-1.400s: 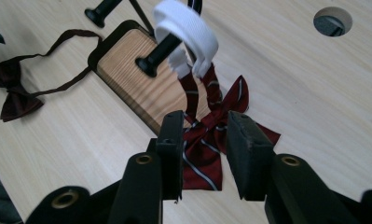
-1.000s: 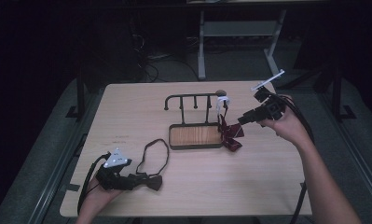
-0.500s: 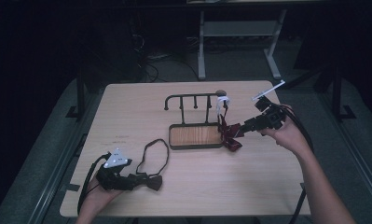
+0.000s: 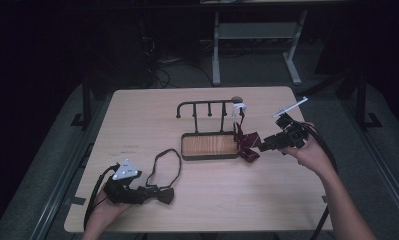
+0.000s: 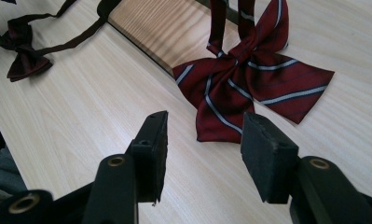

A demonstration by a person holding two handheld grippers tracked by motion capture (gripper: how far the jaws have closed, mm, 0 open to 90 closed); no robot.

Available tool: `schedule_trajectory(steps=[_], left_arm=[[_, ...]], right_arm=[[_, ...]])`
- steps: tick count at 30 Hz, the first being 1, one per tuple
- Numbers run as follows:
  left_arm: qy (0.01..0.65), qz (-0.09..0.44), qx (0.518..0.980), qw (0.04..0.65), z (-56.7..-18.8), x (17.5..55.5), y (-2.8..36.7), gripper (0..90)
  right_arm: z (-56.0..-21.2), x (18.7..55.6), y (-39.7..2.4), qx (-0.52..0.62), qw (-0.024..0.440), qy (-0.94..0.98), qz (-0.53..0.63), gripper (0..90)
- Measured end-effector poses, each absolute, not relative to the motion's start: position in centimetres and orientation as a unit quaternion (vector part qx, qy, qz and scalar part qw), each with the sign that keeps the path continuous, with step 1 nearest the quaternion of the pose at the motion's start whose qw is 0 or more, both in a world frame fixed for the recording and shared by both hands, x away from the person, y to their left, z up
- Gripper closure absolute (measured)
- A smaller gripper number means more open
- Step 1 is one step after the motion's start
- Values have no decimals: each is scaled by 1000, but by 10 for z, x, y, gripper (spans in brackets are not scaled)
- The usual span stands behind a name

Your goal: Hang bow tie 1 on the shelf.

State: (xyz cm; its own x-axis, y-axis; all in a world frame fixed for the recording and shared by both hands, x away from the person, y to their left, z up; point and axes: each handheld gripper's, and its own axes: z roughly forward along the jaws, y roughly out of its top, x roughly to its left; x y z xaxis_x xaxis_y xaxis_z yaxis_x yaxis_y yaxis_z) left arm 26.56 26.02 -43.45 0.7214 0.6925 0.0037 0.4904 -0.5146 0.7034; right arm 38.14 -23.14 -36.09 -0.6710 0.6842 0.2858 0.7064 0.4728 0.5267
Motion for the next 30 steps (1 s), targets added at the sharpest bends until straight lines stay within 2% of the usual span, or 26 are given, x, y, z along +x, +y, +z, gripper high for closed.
schedule_trajectory(steps=[30], left_arm=[[344,145,856,357,-433,266,259,237]], right_arm=[[-385,355,-239,-398,25,-857,-328,487]])
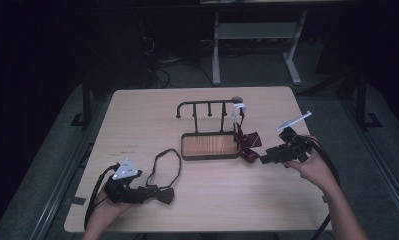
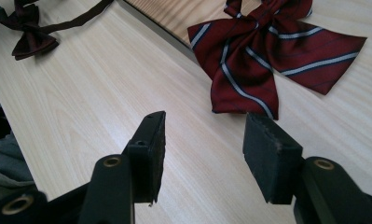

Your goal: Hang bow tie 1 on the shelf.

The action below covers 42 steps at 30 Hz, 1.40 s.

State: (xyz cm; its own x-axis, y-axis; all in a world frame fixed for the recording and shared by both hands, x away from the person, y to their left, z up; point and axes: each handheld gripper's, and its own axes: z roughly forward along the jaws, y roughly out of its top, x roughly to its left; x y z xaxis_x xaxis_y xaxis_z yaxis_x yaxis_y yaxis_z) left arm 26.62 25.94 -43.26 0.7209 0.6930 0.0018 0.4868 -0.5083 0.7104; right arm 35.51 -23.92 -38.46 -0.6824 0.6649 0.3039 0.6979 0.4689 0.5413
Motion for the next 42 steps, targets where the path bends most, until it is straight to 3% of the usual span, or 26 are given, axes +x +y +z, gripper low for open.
schedule_trajectory(steps=[42], left_arm=[[334,150,866,340,-406,292,246,279]], right_arm=[[-434,317,-248,-412,24,-841,-349,455]])
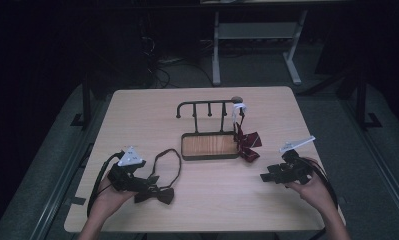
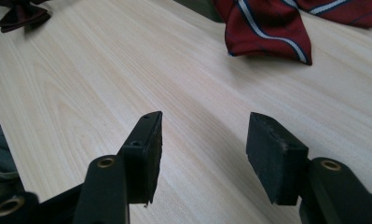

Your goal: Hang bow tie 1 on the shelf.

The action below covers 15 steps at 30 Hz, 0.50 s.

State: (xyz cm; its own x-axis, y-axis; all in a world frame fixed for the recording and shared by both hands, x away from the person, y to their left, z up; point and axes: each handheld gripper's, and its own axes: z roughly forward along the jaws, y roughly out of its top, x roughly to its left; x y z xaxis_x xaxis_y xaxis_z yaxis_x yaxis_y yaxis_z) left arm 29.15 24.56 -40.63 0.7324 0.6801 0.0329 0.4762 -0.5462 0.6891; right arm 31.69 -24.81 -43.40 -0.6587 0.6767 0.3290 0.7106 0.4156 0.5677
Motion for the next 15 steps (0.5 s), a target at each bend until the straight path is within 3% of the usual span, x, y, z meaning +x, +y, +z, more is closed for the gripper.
schedule_trajectory(steps=[15], left_arm=[[349,143,874,307,-406,328,239,356]], right_arm=[[-441,309,-252,-419,14,-837,-351,437]])
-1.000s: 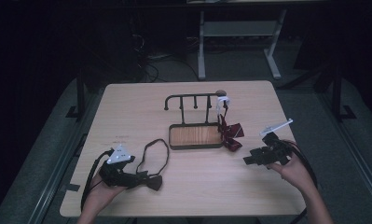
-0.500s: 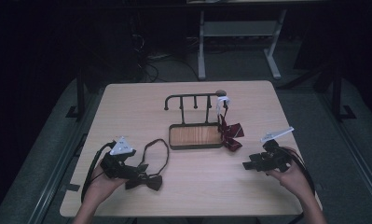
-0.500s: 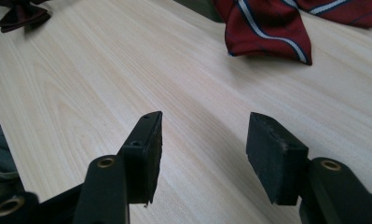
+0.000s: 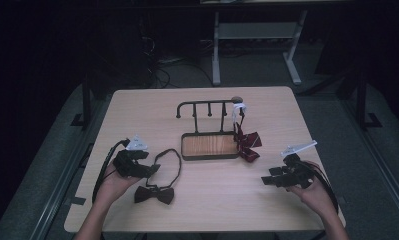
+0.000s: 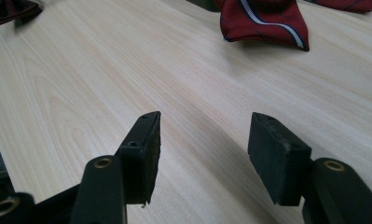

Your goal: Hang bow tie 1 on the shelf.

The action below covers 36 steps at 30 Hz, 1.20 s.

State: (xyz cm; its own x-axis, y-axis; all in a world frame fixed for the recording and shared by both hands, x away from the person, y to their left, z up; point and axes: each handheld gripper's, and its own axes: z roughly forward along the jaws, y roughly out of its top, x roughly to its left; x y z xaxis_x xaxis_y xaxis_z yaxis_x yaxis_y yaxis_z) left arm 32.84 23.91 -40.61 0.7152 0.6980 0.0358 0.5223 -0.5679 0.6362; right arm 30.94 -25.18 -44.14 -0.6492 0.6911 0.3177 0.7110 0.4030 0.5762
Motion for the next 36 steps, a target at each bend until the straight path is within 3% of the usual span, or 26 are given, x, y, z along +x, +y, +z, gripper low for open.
schedule_trajectory(steps=[36], left_arm=[[371,107,895,225,-425,392,221,538]], right_arm=[[-442,308,-257,-423,5,-832,-359,428]])
